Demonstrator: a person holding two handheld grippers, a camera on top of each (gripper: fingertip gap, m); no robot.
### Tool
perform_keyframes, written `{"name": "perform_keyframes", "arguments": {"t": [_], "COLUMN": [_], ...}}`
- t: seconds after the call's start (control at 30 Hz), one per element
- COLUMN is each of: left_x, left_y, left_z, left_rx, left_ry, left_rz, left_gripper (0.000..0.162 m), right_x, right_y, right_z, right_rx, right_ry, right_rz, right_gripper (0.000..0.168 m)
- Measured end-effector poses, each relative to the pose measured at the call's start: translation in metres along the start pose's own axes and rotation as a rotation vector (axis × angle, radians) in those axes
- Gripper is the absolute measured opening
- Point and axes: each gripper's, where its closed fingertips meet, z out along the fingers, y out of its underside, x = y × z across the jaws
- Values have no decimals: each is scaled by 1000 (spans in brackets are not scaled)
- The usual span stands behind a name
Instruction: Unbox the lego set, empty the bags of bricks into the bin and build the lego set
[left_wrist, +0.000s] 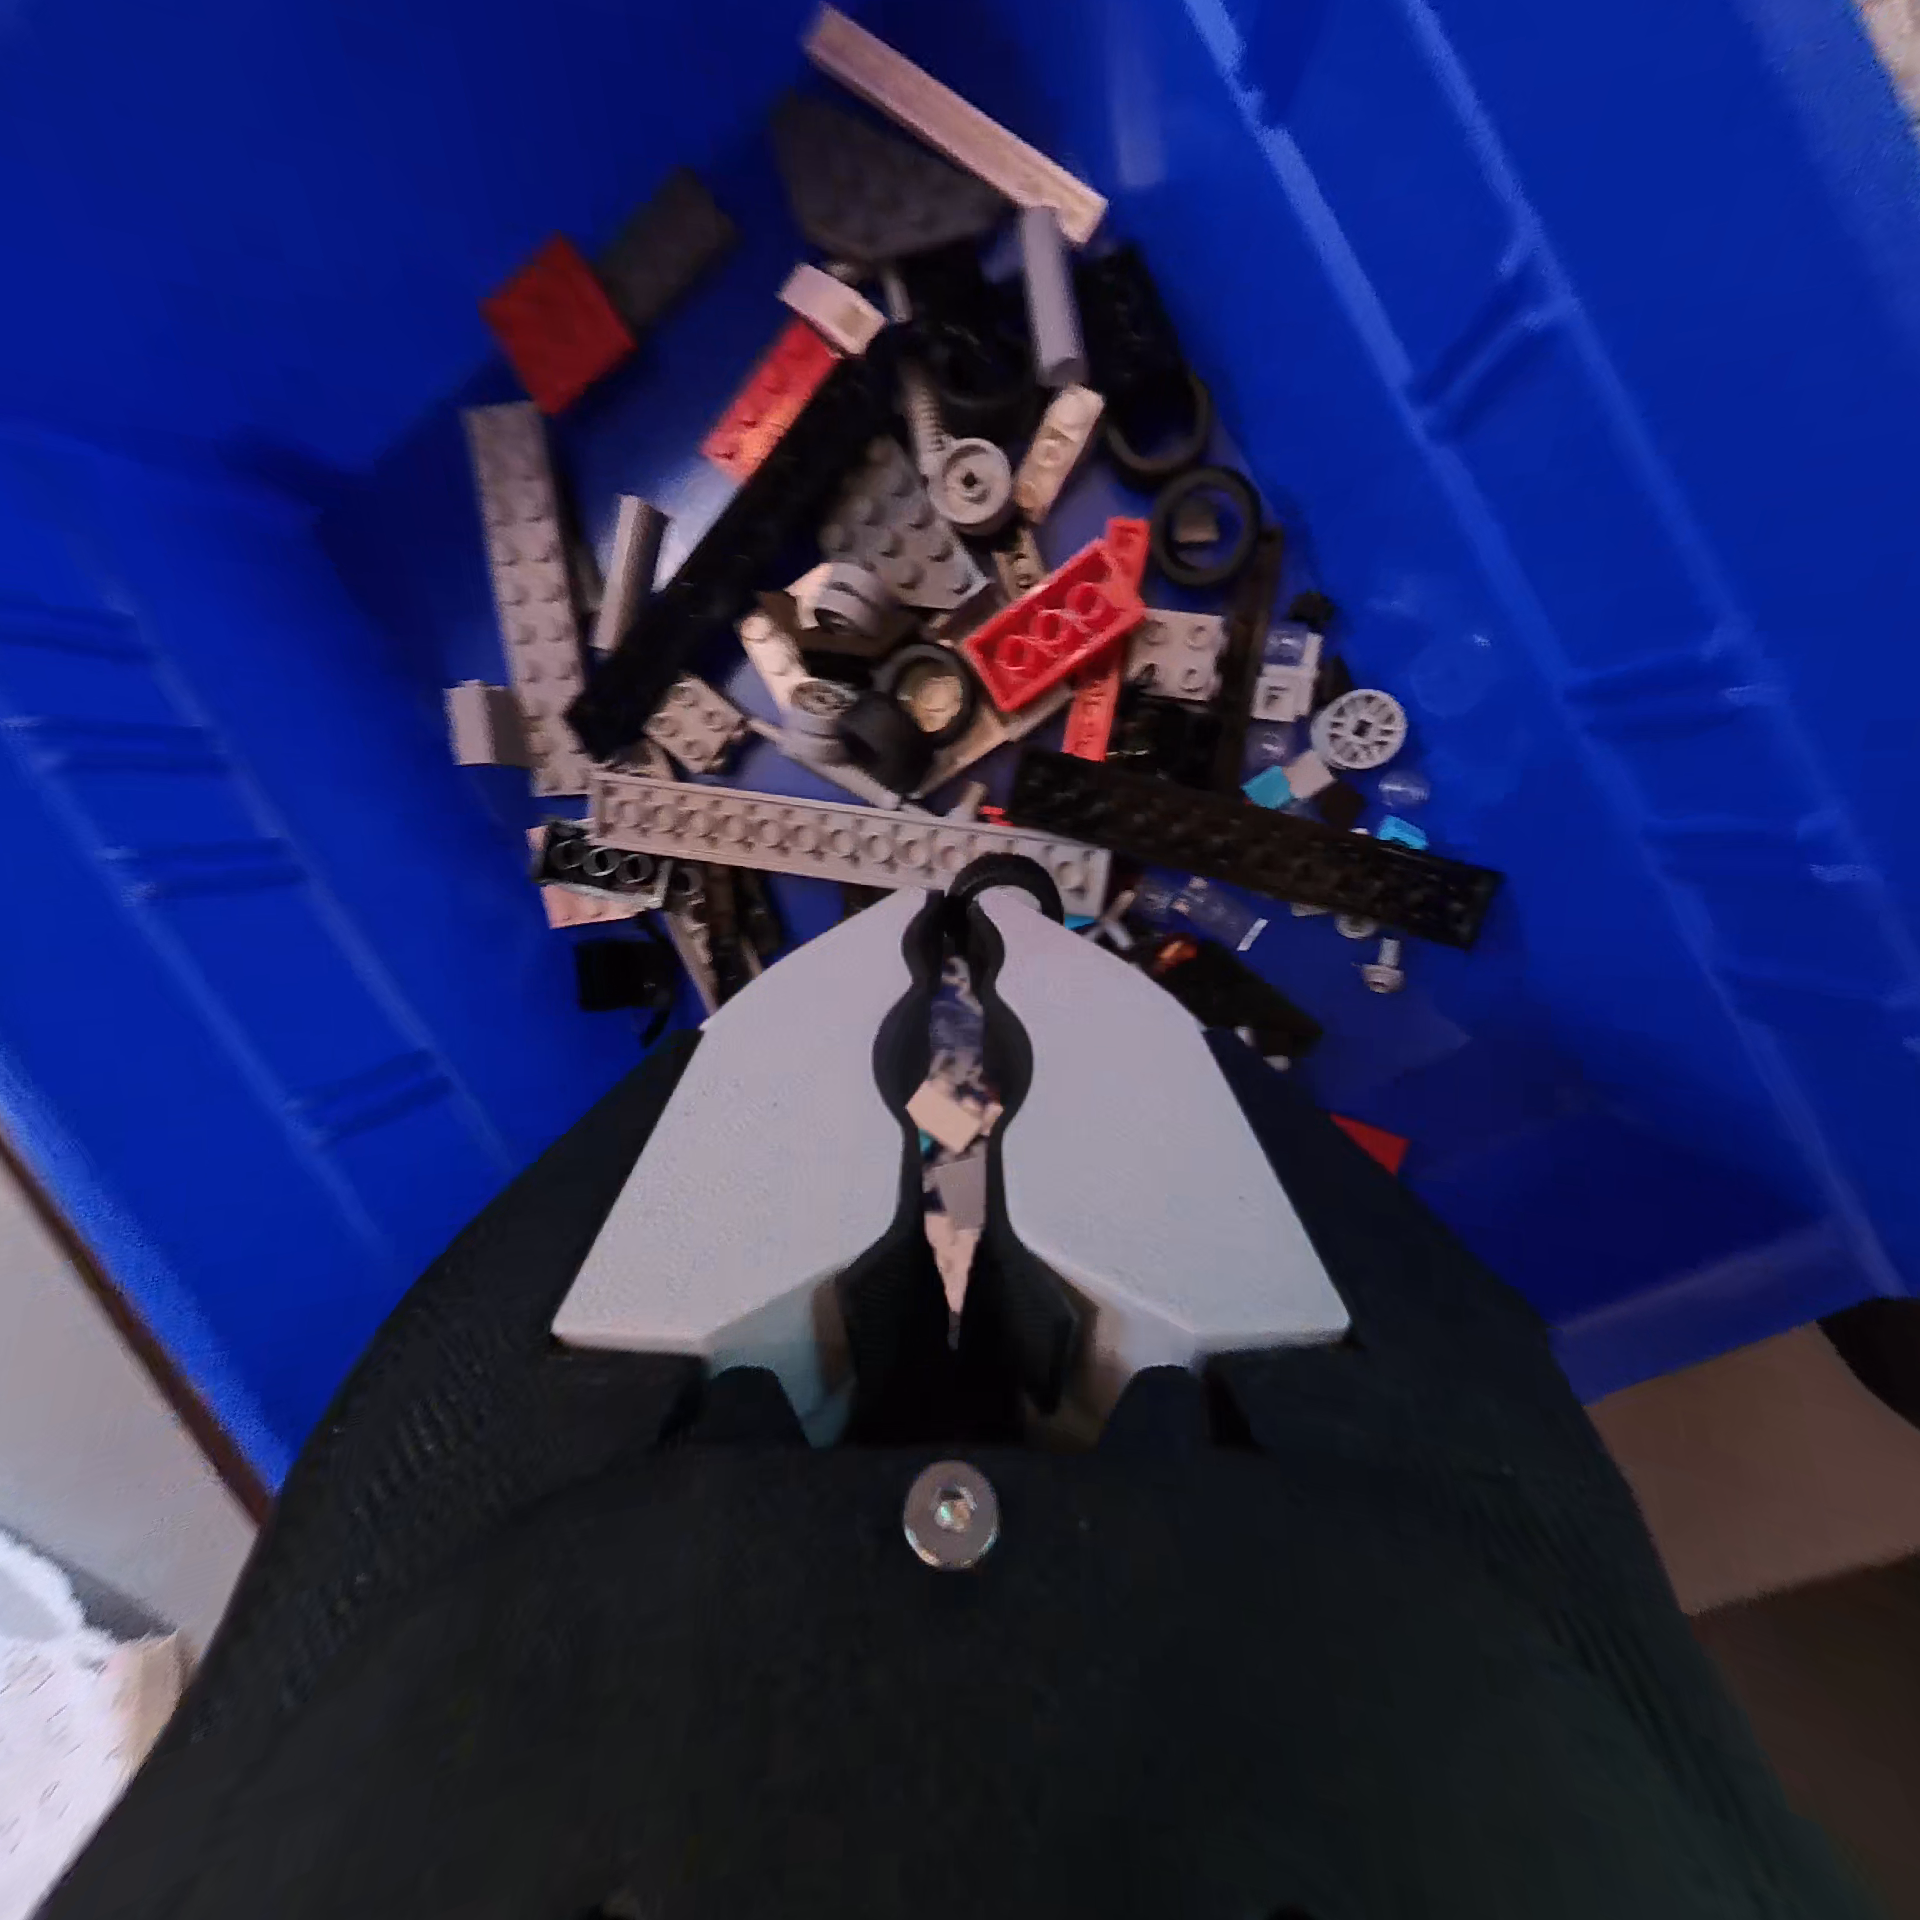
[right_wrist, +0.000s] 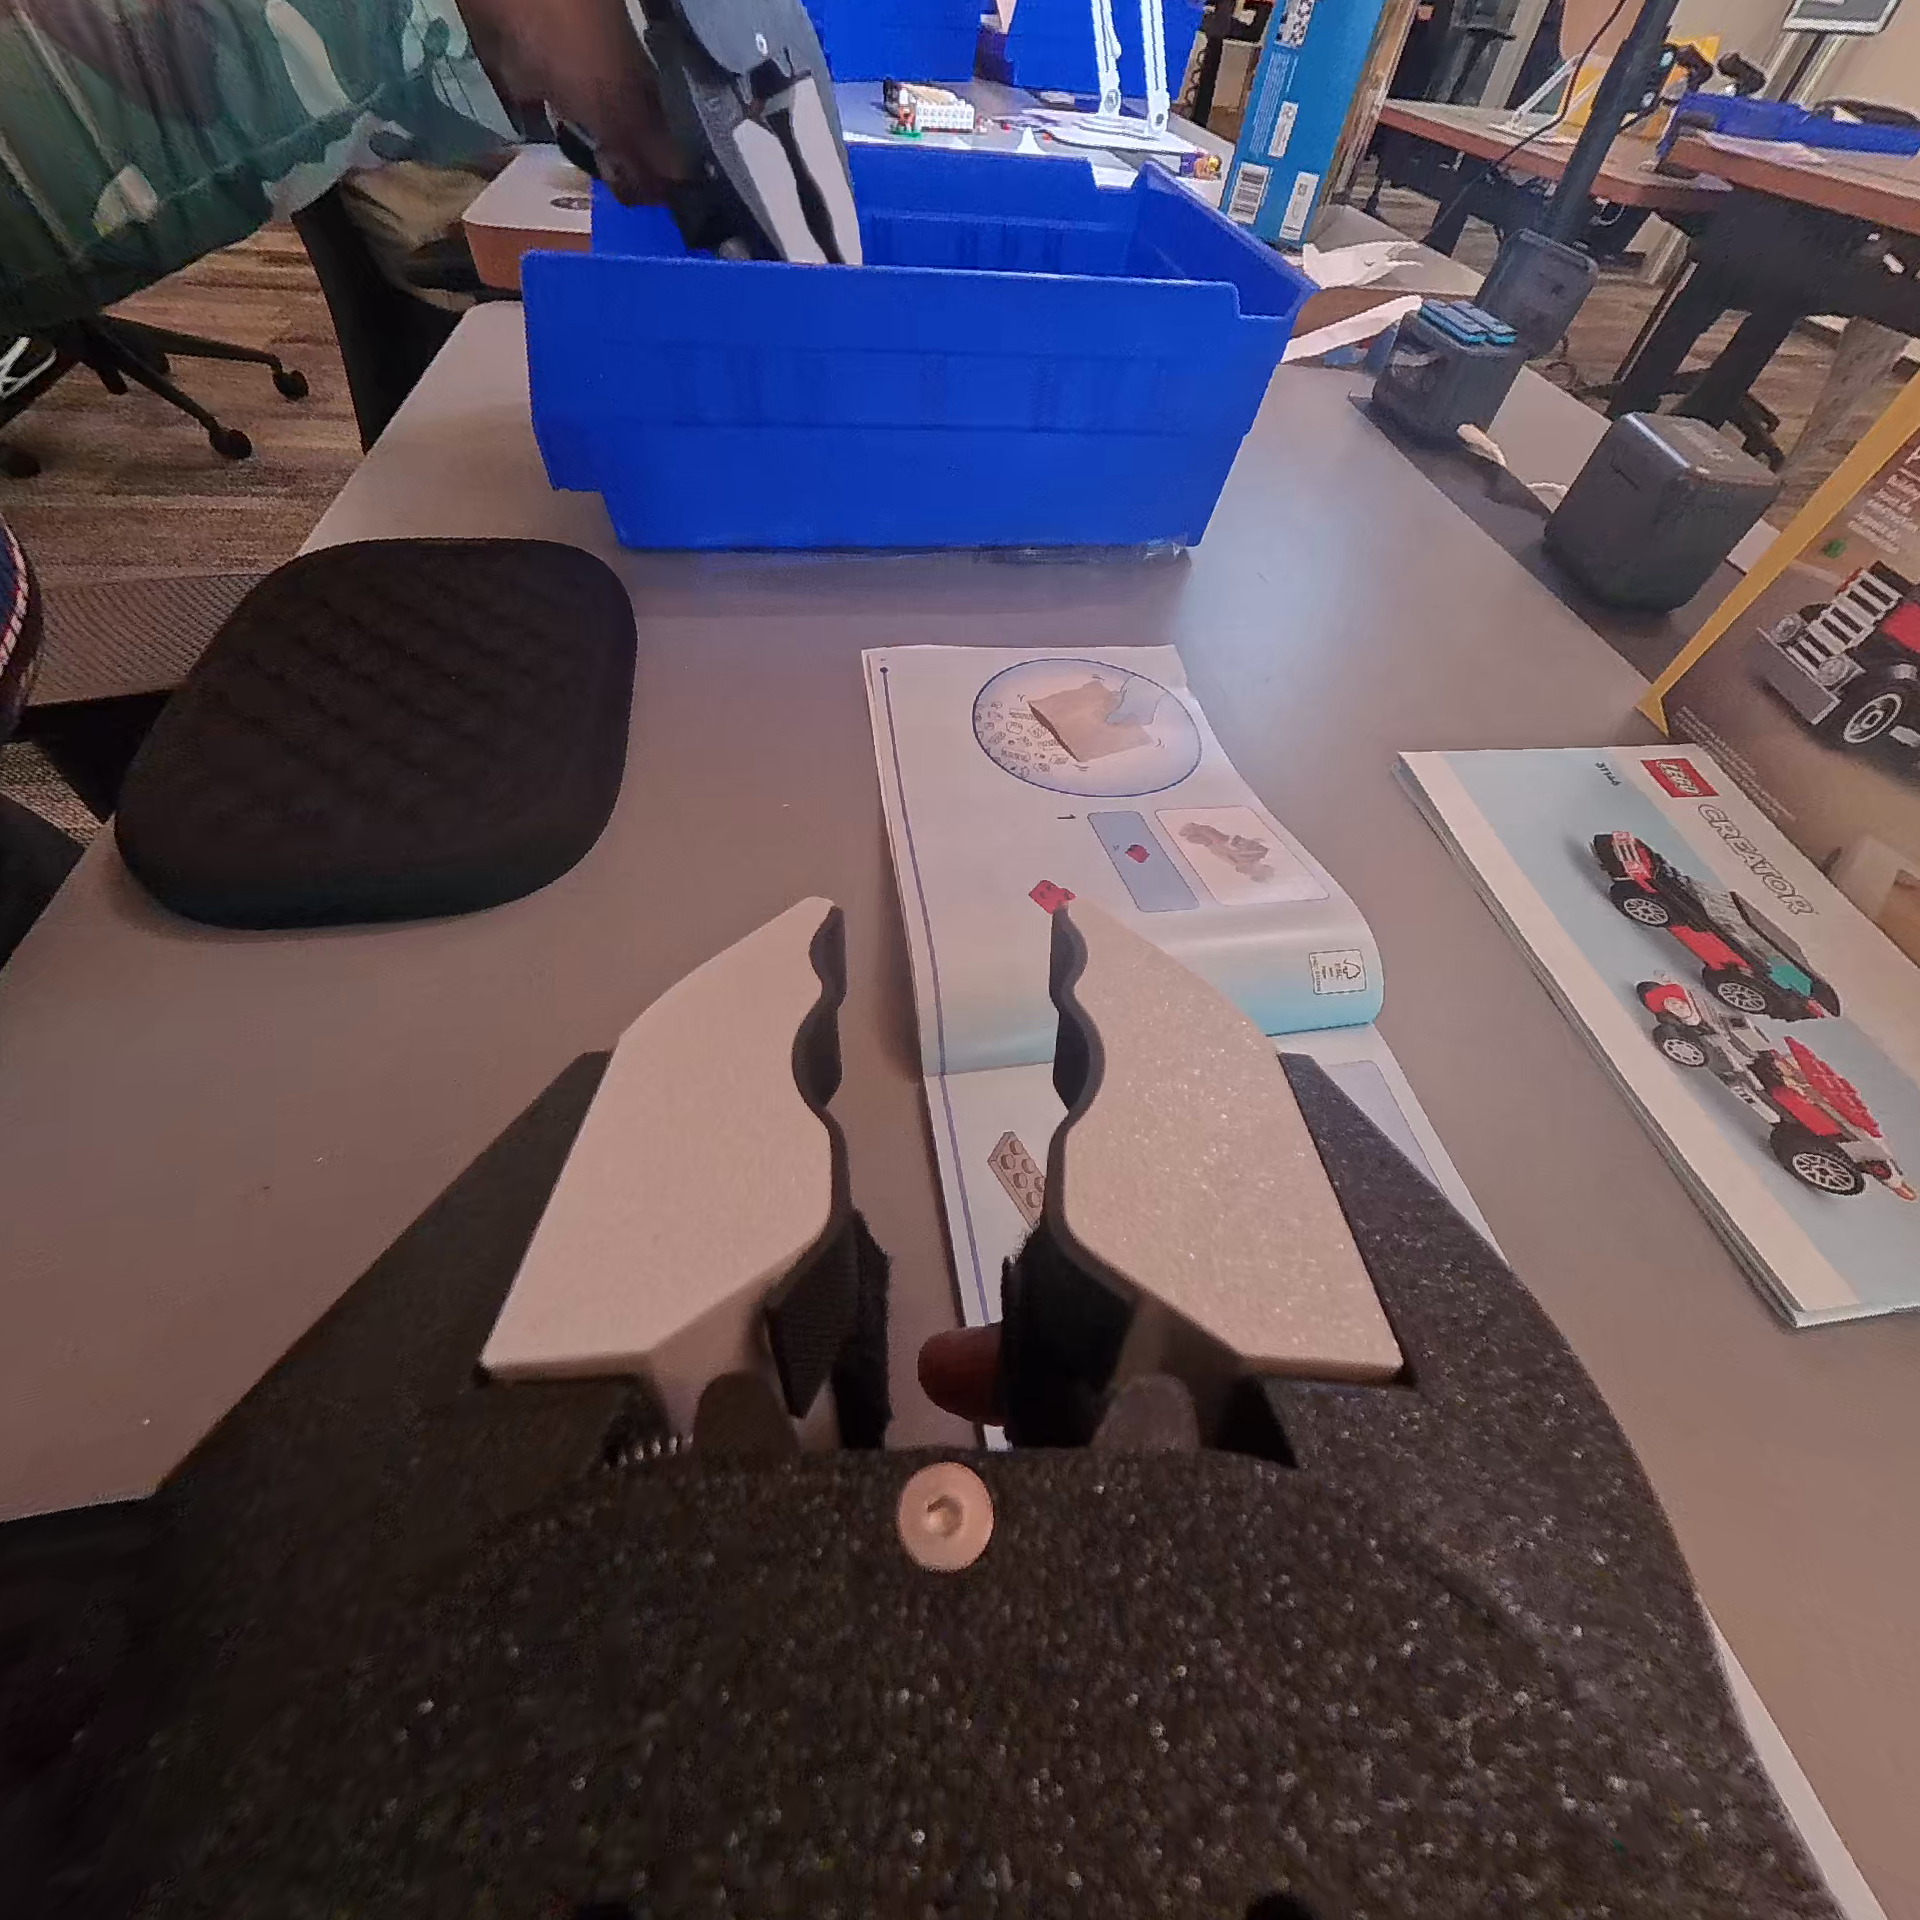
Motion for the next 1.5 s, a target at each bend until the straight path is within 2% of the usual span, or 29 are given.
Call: {"name": "perform_keyframes", "arguments": {"t": [0.03,0.1,0.23,0.57,0.77,0.97,1.5], "left_x": [-3,1,18,39,53,56,56], "left_y": [2,7,18,38,41,43,44], "left_z": [-1,-2,0,11,10,10,10], "left_rx": [-8,-28,-71,-173,-190,-208,-267], "left_ry": [-14,8,92,159,239,236,226], "left_rz": [2,10,13,61,41,63,65], "left_gripper": [4,7,24,37,31,36,35], "right_x": [0,0,-1,-1,-1,-2,-4], "right_y": [0,0,0,-1,-1,-2,3], "right_z": [0,0,0,0,0,0,3], "right_rx": [2,3,1,-1,1,0,-23], "right_ry": [0,-1,-3,-3,-2,-3,-16], "right_rz": [1,2,-1,-5,-5,-9,-8], "right_gripper": [38,38,38,38,38,38,38]}}
